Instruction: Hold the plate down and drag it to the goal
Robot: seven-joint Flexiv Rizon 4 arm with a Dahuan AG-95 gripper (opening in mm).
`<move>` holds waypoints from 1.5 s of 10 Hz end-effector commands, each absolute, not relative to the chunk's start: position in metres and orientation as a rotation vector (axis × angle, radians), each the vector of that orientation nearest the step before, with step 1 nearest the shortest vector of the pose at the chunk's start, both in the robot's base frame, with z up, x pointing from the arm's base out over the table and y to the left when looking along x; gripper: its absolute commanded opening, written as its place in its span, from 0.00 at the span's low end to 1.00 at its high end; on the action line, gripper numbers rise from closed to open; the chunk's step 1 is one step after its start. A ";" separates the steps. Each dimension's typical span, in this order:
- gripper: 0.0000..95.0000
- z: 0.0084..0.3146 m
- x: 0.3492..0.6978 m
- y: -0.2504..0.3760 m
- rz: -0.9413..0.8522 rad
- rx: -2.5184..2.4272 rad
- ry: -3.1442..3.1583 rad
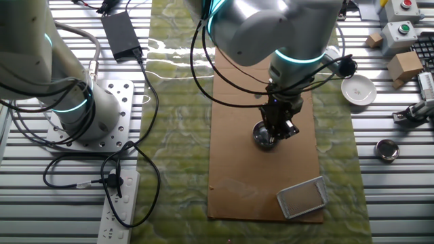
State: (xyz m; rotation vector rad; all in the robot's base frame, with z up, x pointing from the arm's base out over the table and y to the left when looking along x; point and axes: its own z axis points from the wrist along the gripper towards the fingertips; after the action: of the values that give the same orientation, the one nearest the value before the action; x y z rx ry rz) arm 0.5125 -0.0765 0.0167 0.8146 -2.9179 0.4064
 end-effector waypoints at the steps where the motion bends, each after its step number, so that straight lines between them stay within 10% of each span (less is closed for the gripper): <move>1: 0.00 0.017 0.513 -0.080 0.410 0.831 -2.908; 15: 0.00 0.021 0.520 -0.121 0.455 0.947 -2.874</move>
State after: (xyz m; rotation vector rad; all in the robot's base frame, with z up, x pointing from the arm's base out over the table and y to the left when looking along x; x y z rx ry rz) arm 0.5195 -0.1213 0.0204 0.9498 -2.8723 0.4531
